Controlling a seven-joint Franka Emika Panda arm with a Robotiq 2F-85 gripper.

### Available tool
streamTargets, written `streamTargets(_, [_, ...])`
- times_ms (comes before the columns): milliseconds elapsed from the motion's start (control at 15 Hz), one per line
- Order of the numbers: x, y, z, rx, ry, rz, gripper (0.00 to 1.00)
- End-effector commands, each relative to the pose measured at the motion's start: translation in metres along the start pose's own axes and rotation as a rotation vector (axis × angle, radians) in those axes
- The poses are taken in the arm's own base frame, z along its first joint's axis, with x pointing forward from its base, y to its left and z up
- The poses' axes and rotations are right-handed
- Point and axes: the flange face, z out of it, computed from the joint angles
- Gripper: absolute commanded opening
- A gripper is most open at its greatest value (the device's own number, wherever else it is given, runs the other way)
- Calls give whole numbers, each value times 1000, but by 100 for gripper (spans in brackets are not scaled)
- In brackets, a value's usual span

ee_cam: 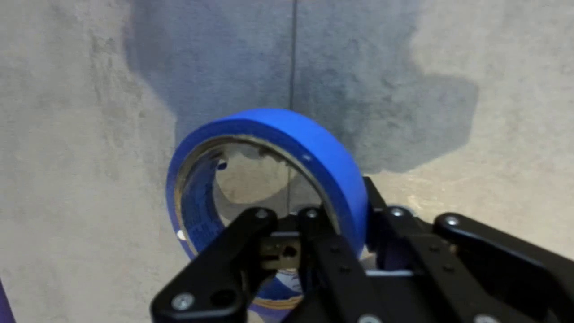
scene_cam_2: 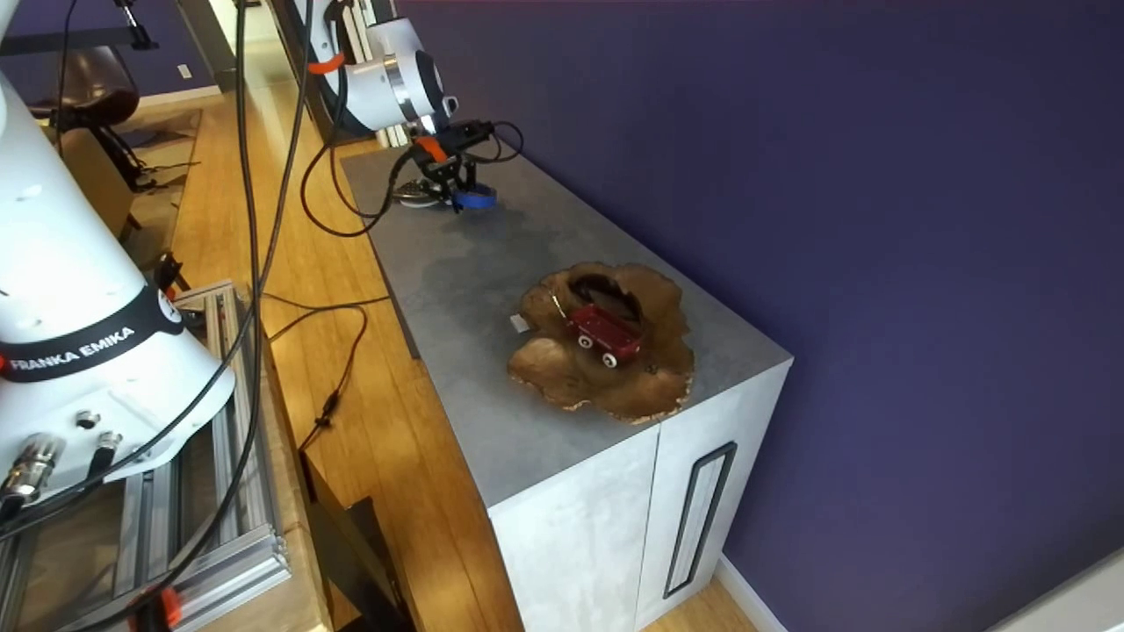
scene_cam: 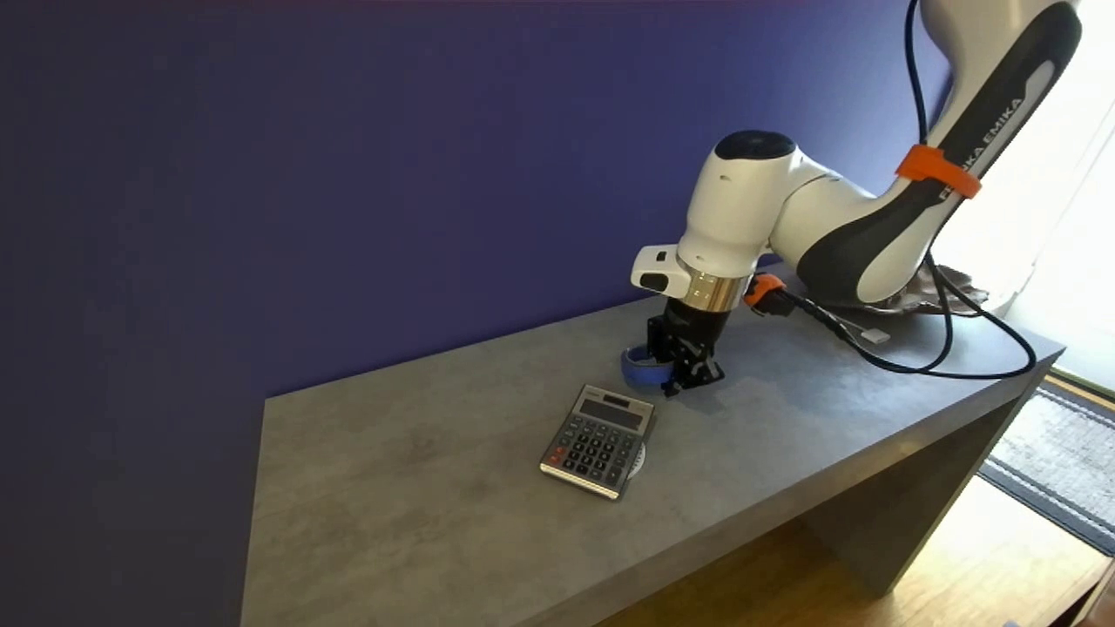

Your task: Pick up the blue masking tape and put it on the table next to the calculator

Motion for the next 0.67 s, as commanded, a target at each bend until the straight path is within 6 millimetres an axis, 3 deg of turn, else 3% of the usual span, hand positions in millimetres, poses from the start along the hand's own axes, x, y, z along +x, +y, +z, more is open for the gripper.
streamTargets(0, [5,33,-36,-60,12,-45,45])
streamTargets(133, [3,40,-59,-74,41,-58,59])
streamTargets(467, [-24,27,-94,20,48,-134,94])
streamTargets(600, [-44,24,-107,29,61,-114,100])
